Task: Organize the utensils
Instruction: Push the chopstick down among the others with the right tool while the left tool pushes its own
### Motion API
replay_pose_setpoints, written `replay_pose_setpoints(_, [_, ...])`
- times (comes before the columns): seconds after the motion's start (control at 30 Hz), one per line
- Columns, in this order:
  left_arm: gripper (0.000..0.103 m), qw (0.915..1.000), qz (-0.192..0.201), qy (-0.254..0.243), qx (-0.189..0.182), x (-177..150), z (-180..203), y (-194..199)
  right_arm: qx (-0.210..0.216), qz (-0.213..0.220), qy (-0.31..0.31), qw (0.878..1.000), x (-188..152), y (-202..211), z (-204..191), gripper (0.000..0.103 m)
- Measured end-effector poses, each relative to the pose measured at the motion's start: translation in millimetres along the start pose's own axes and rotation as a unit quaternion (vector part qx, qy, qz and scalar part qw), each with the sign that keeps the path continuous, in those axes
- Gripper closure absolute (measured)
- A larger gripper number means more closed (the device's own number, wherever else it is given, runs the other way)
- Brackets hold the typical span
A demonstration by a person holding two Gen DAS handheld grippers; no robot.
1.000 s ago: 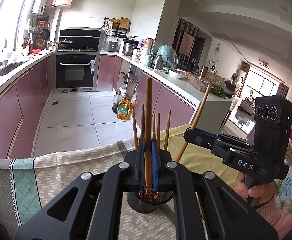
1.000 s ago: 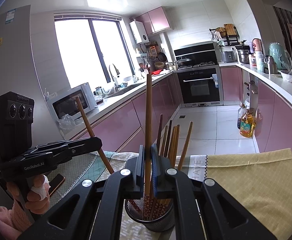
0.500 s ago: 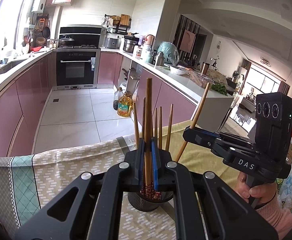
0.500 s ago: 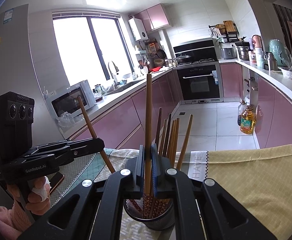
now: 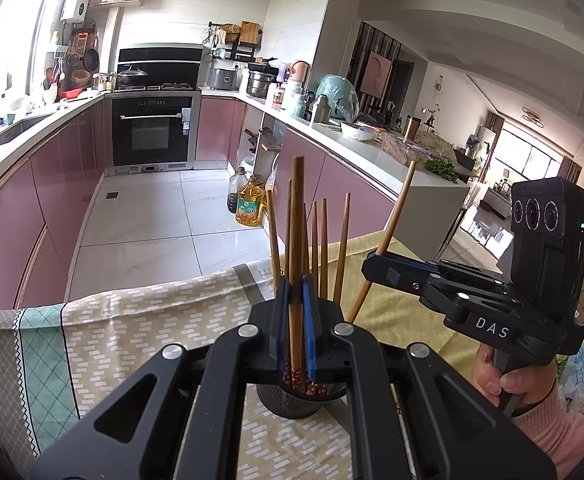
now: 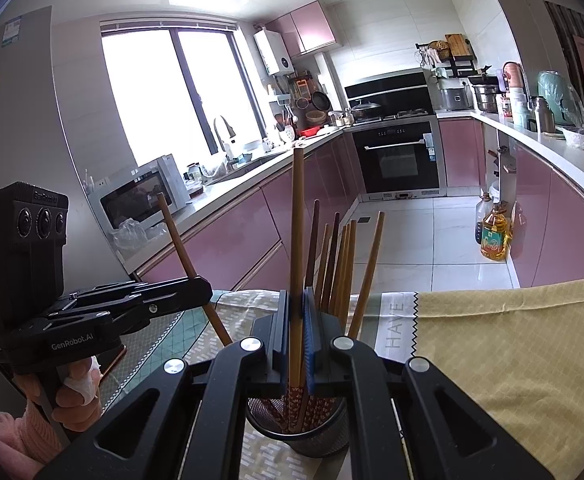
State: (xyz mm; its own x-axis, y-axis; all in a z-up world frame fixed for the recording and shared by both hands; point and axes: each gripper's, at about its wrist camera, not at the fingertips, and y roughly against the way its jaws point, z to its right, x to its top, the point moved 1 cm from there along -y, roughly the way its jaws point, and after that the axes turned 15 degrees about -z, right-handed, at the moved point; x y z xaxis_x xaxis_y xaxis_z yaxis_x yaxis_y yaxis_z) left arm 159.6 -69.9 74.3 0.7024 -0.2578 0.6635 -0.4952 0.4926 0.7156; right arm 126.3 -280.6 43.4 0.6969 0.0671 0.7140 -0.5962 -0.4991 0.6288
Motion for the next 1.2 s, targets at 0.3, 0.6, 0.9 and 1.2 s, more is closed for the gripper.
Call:
replay_pose_setpoints(0.3, [0.096, 0.9999, -0.011, -0.001, 0.002, -0.3, -1.3, -5.1, -0.001, -0.011, -0.002, 1.0, -1.1, -6.4, 1.8, 0.097])
replay_pose_setpoints(0.6, [0.096, 0.9997, -0.022, -0.003, 0.004, -1.4, -1.4, -11.0, -0.003, -0.021, -0.004, 1.0, -2.2, -14.7, 2.7, 0.097])
replay_pose_setpoints(0.9, [0.095, 0.9995, -0.031, -0.003, 0.008, 0.6, -4.7, -20.3, -0.004, -0.028, -0.008, 1.0, -1.4, -21.7, 5.2, 0.097])
replay_pose_setpoints(1.2, [0.095, 0.9993, -0.035, -0.004, 0.013, 1.3, -5.9, -30.9, -0.007, -0.034, -0.014, 0.999, -1.6, -28.6, 10.2, 0.097])
